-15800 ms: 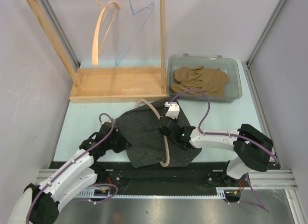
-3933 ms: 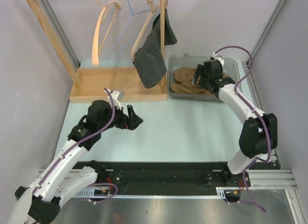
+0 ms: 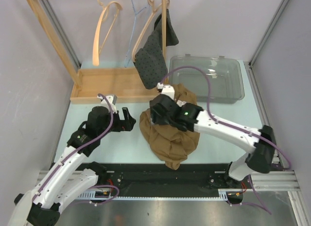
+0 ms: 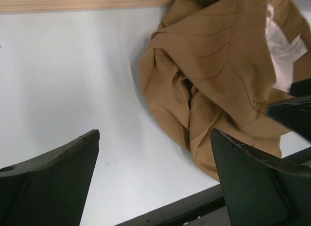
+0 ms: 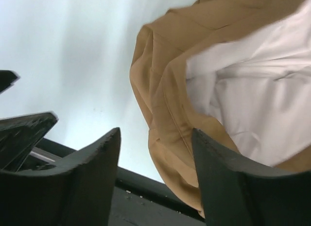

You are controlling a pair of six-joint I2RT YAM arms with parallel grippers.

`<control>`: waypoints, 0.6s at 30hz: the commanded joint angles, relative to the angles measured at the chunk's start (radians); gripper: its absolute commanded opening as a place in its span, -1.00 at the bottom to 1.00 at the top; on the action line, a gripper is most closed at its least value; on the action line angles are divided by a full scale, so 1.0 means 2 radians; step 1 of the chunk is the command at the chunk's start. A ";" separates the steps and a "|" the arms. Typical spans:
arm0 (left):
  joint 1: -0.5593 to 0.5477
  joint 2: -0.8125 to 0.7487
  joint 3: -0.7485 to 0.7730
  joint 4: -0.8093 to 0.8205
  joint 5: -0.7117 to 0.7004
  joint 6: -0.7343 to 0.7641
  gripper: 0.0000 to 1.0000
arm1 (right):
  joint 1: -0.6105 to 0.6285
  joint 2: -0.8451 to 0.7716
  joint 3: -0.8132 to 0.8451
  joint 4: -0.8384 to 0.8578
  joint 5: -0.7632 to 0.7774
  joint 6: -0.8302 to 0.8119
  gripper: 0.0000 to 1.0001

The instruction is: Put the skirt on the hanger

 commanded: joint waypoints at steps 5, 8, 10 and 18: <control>0.003 0.037 -0.011 0.113 0.125 0.003 0.99 | -0.064 -0.131 -0.020 0.009 0.068 -0.019 0.42; 0.002 0.082 -0.001 0.139 0.194 0.008 0.99 | -0.136 -0.129 -0.029 -0.010 0.035 -0.022 0.43; -0.001 0.110 0.012 0.146 0.201 0.011 0.99 | -0.164 -0.112 -0.030 -0.030 0.012 -0.027 0.38; -0.004 0.224 0.117 0.153 0.153 0.081 0.99 | -0.215 -0.057 -0.054 -0.089 0.030 0.006 0.34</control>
